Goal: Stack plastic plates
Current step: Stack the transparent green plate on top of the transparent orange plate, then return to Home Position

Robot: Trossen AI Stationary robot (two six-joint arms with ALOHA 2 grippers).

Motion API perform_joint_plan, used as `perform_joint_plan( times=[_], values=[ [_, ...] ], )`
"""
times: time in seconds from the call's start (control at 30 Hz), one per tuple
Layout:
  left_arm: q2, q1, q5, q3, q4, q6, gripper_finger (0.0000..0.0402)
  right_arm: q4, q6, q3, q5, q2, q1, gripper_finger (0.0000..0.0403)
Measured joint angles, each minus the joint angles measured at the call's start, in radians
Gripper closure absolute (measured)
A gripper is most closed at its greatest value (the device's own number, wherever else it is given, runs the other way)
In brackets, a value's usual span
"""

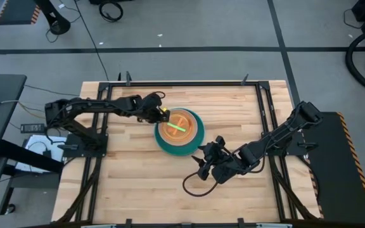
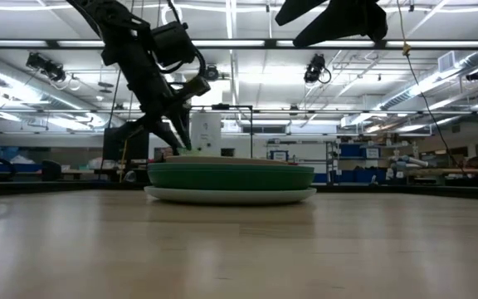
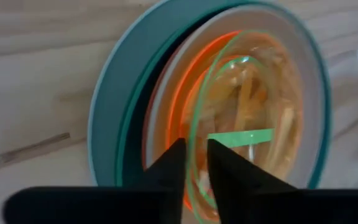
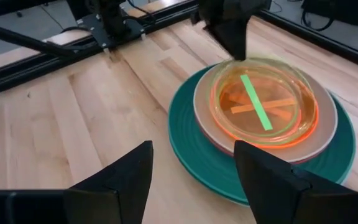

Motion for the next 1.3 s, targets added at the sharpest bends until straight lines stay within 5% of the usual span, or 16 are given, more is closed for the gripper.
perform_joint_plan(
  times=[0.2, 0.37, 0.5, 0.73, 0.93, 1.1, 1.3],
  values=[
    [-0.087, 0.069, 0.118, 0.000, 0.003, 0.115, 0.0248, 0.039, -0.198, 0.000, -0.029, -0.004, -0.068, 0.0166],
    [-0.325, 0.127, 0.084, 0.000, -0.004, 0.323, 0.0208, 0.297, -0.597, 0.001, -0.316, -0.022, -0.283, 0.0173],
    [-0.529, 0.063, -0.007, -0.047, 0.045, 0.462, 0.0199, 0.439, -0.767, 0.001, -0.558, -0.022, -0.435, 0.0183],
    [-0.812, -0.161, -0.176, -0.319, 0.289, 0.620, 0.0205, 0.651, -0.914, -0.098, -0.644, -0.051, -0.574, 0.0219],
    [-1.014, -0.280, -0.283, -0.491, 0.299, 0.869, 0.0242, 0.858, -0.982, -0.348, -0.650, -0.242, -0.560, 0.0262],
    [-1.069, -0.284, -0.226, -0.507, 0.264, 0.944, 0.0279, 0.799, -0.917, -0.511, -0.612, -0.439, -0.553, 0.0301],
    [-1.192, -0.290, -0.179, -0.666, 0.524, 1.052, 0.0320, 0.926, -0.835, -0.707, -0.659, -0.605, -0.542, 0.0356]
  ],
)
